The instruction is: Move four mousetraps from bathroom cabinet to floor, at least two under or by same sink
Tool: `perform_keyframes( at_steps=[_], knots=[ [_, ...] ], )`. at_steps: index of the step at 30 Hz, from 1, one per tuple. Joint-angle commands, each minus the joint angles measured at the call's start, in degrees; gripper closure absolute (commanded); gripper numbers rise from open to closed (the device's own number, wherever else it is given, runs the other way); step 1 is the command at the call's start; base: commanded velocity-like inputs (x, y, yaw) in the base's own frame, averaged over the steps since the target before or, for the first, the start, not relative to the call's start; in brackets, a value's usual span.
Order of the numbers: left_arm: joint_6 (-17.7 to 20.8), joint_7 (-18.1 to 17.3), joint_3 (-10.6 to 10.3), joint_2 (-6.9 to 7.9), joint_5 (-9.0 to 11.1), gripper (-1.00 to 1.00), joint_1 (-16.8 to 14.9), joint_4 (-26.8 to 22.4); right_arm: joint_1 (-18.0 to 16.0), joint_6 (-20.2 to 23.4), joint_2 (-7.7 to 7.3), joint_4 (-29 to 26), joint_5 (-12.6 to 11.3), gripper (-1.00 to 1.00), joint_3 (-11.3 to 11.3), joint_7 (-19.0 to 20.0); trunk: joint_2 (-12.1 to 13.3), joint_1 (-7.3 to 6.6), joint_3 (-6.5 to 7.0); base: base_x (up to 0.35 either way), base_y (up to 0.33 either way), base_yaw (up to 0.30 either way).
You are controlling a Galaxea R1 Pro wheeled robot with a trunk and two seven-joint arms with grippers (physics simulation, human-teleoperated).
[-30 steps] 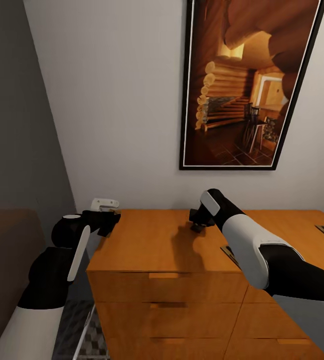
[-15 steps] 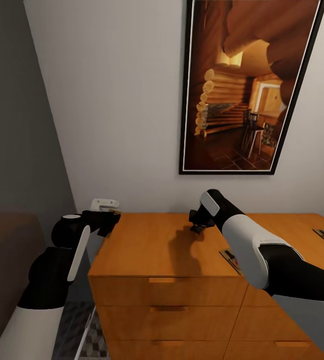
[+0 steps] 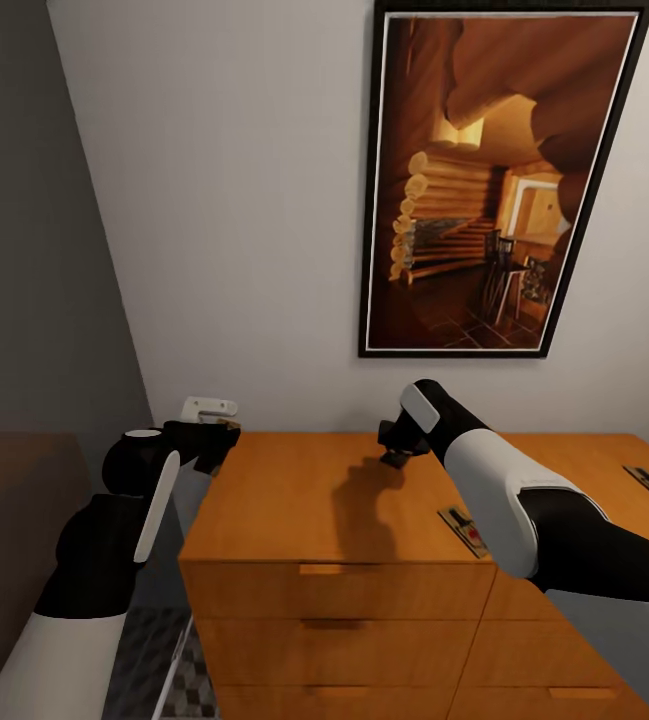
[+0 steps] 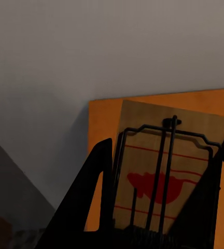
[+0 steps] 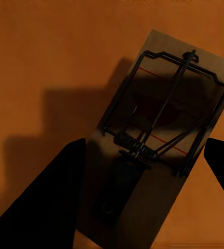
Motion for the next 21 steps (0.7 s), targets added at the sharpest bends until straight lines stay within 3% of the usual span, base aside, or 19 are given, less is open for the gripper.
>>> perform_keyframes(
  at_steps=[1, 21],
  knots=[
    [0.24, -0.07, -0.08, 0.05, -0.19, 1.0, -0.05, -0.05, -0.03, 0.15, 0.07, -0.09, -0.29, 1.0, -0.33, -0.46, 0.38, -0.22, 0.11, 0.0, 0.0, 0.0],
    [0.24, -0.06, -0.09, -0.14, -0.41, 1.0, -0.05, -0.05, -0.04, 0.68, 0.09, -0.01, -0.31, 1.0, -0.32, -0.46, 8.4, -4.62, 3.7, 0.0, 0.0, 0.0]
  ],
)
